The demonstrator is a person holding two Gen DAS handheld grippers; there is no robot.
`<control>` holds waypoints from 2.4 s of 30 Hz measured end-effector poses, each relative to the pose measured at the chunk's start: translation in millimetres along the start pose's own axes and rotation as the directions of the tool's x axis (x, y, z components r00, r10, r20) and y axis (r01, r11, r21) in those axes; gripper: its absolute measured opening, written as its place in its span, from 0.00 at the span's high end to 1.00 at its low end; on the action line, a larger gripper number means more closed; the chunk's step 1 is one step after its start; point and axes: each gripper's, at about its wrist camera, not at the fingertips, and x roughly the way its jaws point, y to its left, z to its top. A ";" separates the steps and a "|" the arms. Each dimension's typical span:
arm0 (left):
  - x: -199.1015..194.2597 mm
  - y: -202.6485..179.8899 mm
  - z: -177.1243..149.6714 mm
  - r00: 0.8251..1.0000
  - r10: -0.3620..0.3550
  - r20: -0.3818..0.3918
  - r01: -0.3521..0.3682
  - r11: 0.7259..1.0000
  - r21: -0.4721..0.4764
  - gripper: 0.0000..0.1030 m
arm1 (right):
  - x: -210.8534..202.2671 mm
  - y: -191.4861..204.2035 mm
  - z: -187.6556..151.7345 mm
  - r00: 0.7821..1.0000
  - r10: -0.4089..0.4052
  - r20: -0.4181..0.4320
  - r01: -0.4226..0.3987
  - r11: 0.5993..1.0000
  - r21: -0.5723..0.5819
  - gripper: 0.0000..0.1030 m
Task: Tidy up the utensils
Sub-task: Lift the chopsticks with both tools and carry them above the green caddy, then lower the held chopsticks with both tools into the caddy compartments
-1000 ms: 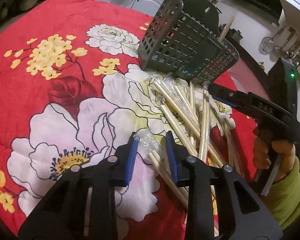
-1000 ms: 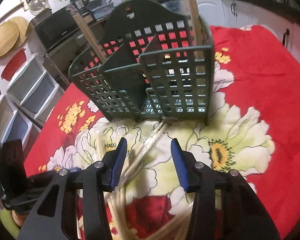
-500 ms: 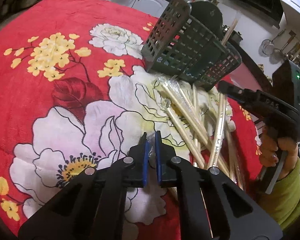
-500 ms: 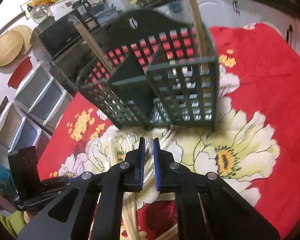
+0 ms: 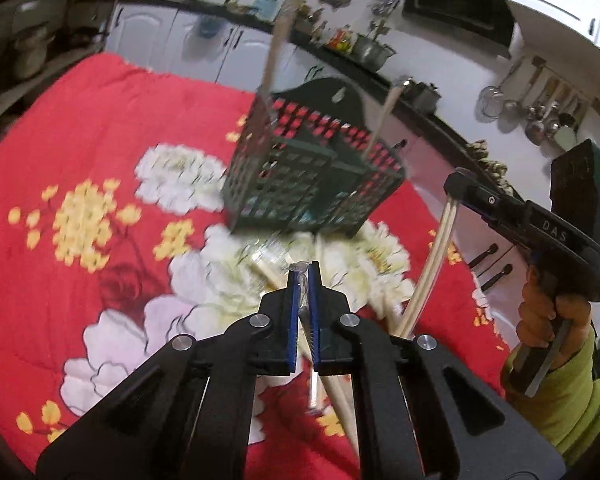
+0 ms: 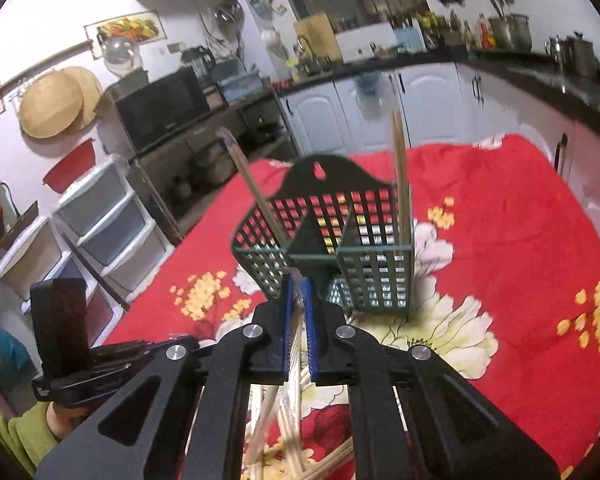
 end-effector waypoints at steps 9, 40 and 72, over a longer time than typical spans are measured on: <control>-5.7 -33.9 21.6 0.999 -0.033 0.035 0.030 0.996 0.087 0.98 | -41.2 8.5 10.2 0.992 -0.037 0.117 0.044 0.998 -0.049 0.95; -13.1 -104.5 104.0 0.974 -0.119 0.195 0.069 0.967 0.247 0.98 | -103.1 10.6 45.4 0.935 -0.105 0.339 0.143 0.986 -0.089 0.95; -7.4 -106.3 205.6 0.911 -0.045 0.410 -0.036 0.981 0.189 0.98 | -78.5 5.2 120.9 0.877 -0.115 0.467 0.178 0.980 -0.091 0.95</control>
